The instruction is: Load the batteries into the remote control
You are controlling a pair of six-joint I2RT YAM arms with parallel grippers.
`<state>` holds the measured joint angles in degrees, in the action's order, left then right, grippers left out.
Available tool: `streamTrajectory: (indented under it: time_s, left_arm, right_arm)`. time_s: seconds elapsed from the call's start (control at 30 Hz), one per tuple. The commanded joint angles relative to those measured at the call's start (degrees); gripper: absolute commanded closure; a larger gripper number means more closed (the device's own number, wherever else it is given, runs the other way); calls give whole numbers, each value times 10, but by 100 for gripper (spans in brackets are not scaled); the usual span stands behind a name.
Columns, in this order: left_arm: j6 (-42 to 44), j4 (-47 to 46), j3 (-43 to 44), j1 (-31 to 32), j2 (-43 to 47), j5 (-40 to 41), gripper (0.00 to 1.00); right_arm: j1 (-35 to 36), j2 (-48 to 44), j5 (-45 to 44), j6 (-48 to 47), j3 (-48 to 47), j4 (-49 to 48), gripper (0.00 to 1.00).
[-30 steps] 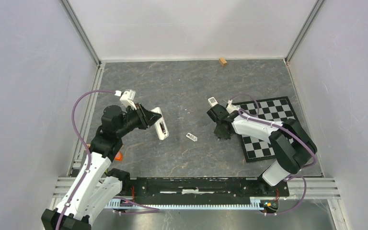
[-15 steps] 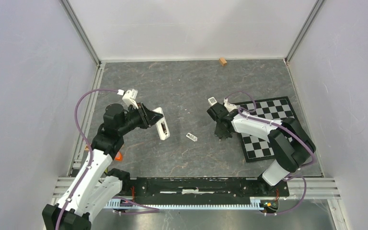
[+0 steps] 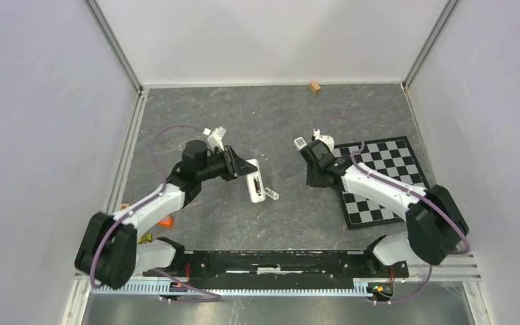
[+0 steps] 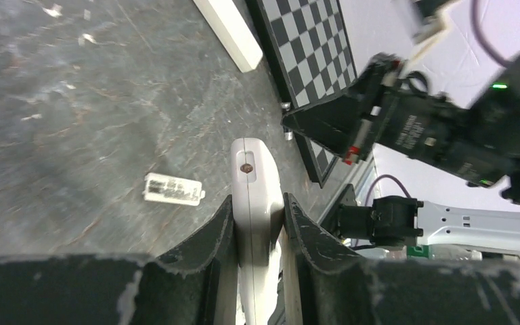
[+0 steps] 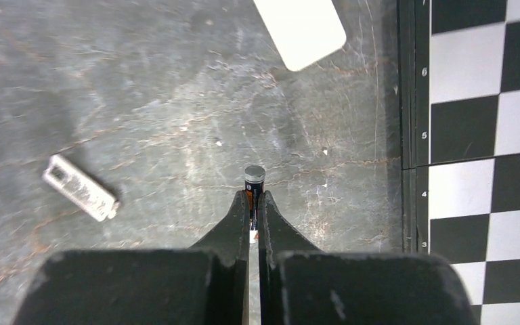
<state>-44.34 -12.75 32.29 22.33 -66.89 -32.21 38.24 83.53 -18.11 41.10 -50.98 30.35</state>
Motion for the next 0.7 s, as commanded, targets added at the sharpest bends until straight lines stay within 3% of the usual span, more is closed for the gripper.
streamTrajectory:
  time_s: [0.0,0.17,0.33,0.47,0.67]
  left_arm:
    - [-55,-168,49,42,-90,-19,98]
    - [-81,-255,91,58,-176,-46,98]
    - [-154,-350,109,66,-244,-69,98]
    - [-205,-415,119,74,-281,-78,98]
    - [-220,-416,130,82,-293,-75,98]
  right_arm:
    - [2,-72,28,-81,-19,-43,100]
    - [2,-142,128,-159,-29,-96,100]
    - [2,-148,236,-174,-48,-103,100]
    - [3,-153,267,-171,-52,-127,100]
    - [3,-141,292,-180,-63,-127,99]
